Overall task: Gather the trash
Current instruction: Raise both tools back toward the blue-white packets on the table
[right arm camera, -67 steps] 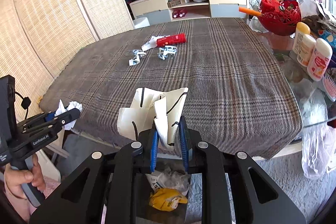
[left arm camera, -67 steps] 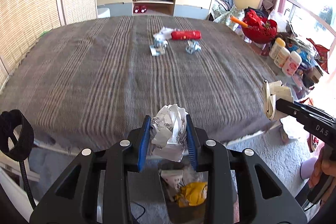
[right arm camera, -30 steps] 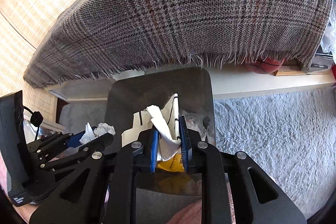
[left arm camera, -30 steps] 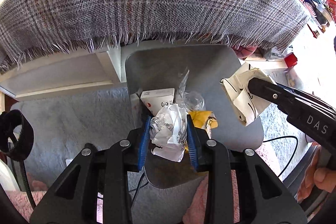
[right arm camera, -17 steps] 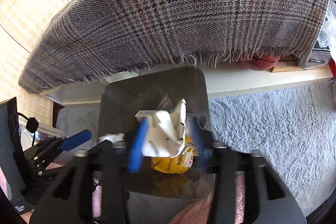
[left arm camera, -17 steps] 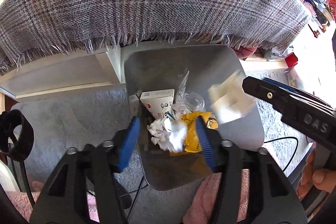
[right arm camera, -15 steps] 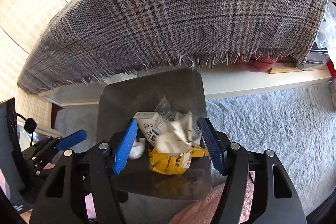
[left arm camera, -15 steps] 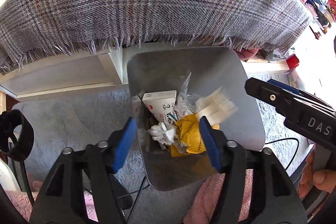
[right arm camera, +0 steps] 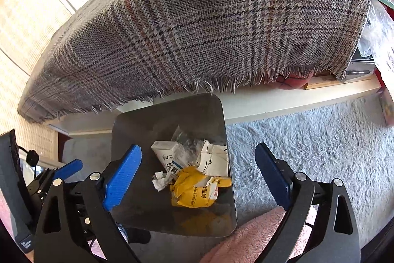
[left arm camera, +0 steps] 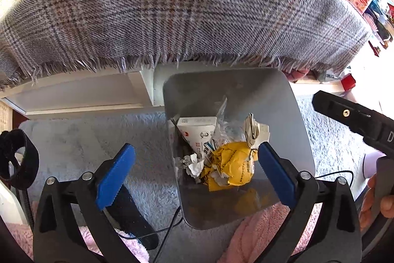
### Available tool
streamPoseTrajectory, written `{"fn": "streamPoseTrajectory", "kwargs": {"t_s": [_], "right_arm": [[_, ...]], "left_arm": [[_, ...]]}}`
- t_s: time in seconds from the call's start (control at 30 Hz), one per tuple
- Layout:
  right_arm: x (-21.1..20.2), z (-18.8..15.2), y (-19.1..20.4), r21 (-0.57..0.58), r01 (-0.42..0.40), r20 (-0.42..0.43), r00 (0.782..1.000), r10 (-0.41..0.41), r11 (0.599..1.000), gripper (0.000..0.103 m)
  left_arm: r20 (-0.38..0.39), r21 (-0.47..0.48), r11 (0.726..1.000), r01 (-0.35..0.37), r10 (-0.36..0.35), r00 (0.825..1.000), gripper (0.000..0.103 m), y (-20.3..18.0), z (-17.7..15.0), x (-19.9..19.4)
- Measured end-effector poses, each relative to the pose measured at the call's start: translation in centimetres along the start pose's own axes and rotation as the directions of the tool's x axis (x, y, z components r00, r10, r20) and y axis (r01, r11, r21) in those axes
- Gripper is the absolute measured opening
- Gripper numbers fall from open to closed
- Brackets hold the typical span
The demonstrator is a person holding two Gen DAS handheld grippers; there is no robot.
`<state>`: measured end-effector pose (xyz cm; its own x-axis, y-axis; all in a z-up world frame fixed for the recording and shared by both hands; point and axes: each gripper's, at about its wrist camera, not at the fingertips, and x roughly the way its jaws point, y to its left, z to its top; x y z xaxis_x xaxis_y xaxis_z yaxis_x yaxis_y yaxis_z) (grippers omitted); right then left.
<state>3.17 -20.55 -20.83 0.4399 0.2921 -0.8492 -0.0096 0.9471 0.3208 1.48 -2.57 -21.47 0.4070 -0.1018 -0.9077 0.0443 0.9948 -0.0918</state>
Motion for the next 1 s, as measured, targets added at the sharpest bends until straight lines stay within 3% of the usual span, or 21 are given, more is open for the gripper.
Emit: {"fn": "streamPoseTrajectory", "kwargs": {"t_s": [0.23,0.47,0.57,0.73,1.0], "right_arm": [[-2.1,1.7,-0.3,0.011,-0.018,0.035,0.999,0.018,1.0,0.094],[-7.3,6.6,0.6,-0.021,-0.036,0.177,0.983,0.039,0.999,0.096],[-8.3,8.7,1.4,-0.047,-0.038,0.197,0.979,0.046,0.998,0.099],[-8.4,12.5,3.0,-0.086,-0.038,0.209,0.976,0.055,0.996,0.099],[-5.6,19.2,4.8,-0.094,-0.081,0.169,0.981,0.096,0.992,0.099]], "left_arm": [[0.036,-0.007,1.0,-0.01,0.01,0.999,0.095,0.2,1.6,-2.0],[0.139,-0.026,1.0,-0.004,0.007,0.99,0.095,1.9,6.4,-7.2],[0.171,-0.024,1.0,-0.015,0.019,0.985,0.095,2.6,8.8,-8.7],[0.206,-0.031,0.999,-0.032,0.038,0.978,0.095,3.7,12.7,-10.1],[0.208,-0.041,0.997,-0.059,0.066,0.976,0.095,5.7,19.4,-8.8]]}}
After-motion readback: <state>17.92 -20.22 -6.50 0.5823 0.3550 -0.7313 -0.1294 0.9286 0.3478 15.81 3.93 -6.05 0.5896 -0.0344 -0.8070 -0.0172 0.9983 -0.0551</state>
